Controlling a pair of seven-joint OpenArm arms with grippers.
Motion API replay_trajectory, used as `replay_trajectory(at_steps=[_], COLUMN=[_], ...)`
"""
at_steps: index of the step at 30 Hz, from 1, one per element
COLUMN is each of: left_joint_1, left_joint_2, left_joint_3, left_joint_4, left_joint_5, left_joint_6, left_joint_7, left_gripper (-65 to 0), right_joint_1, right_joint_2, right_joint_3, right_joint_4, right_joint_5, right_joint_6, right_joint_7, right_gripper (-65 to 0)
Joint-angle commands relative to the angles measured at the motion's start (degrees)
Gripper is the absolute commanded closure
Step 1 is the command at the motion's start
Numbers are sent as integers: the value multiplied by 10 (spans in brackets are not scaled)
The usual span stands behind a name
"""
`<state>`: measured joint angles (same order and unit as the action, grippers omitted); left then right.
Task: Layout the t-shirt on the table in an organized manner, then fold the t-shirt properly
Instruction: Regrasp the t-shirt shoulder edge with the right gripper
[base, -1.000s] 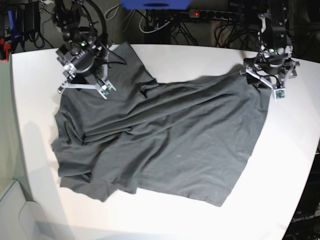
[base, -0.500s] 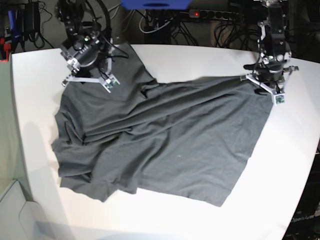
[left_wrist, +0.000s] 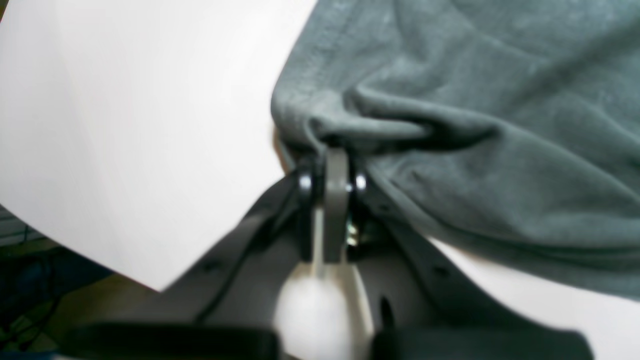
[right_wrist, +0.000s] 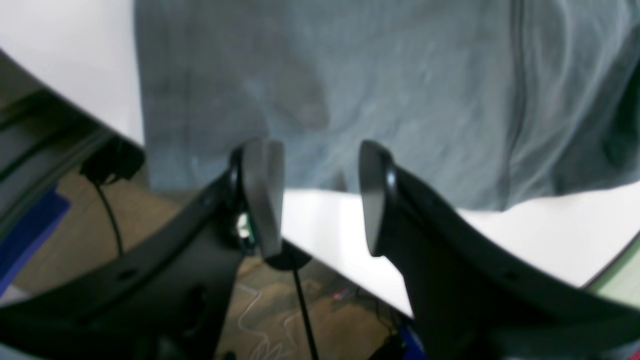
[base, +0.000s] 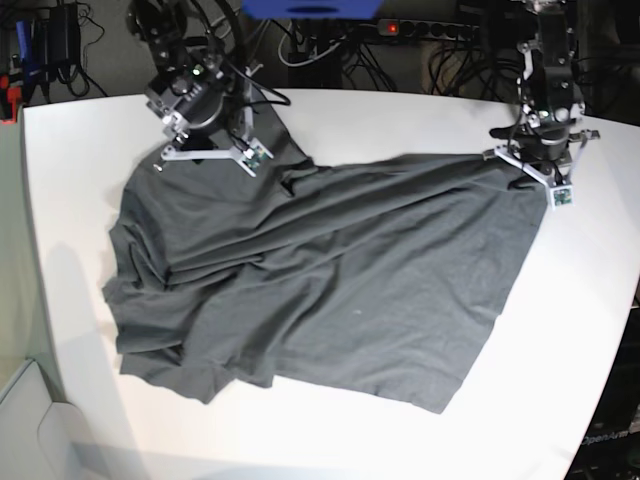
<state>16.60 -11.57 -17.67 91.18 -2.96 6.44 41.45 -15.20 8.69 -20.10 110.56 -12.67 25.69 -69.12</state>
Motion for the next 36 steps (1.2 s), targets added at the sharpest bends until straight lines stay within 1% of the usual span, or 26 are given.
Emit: replay_trajectory(at_steps=[1, 8, 15, 17, 19, 21, 23, 24, 27, 30, 34, 36], left_joint_1=[4, 5, 12, 15, 15, 19, 19, 19, 21, 30, 40, 55], left_joint_2=[-4, -5, -5, -6, -7, -13, -12, -12, -10, -9, -9, -9], left_joint_3=[-2, -2, -2, -2, -2, -3, -3, -3, -18, -44, -53, -63], left_joint_4=[4, 4, 28, 39, 47, 54, 57, 58, 69, 82, 112, 129], left_joint_5=[3, 3, 4, 4, 5, 16, 25, 27, 29, 28, 27, 26], left_joint_6=[3, 3, 3, 3, 3, 3, 1, 0, -1, -2, -2, -2], left_joint_7=[12, 12, 13, 13, 14, 24, 33, 34, 37, 37, 38, 38], left_gripper=[-1, -1, -1, -1, -1, -1, -1, -1, -1, -1, -1, -1], right_joint_1=[6, 28, 28, 28, 28, 28, 28, 29, 33, 31, 31, 32], right_joint_2=[0, -1, 0, 2, 6, 8, 6, 1, -6, -7, -6, -1], right_joint_3=[1, 1, -1, -13, -32, -48, -51, -53, -51, -51, -51, -51], right_joint_4=[1, -47, -52, -52, -52, -60, -88, -100, -136, -136, -85, -43], right_joint_5=[-2, -2, -2, -2, -2, -2, -2, -3, -5, -5, -7, -7], right_joint_6=[-1, -1, -1, -1, -1, -1, -1, -1, -1, -1, -2, -2], right_joint_7=[2, 2, 1, -2, -3, -3, -3, -3, -1, 0, -5, -27], right_gripper=[-259, -260, -255, -251, -209, -132, -42, -8, 0, 0, 0, 0])
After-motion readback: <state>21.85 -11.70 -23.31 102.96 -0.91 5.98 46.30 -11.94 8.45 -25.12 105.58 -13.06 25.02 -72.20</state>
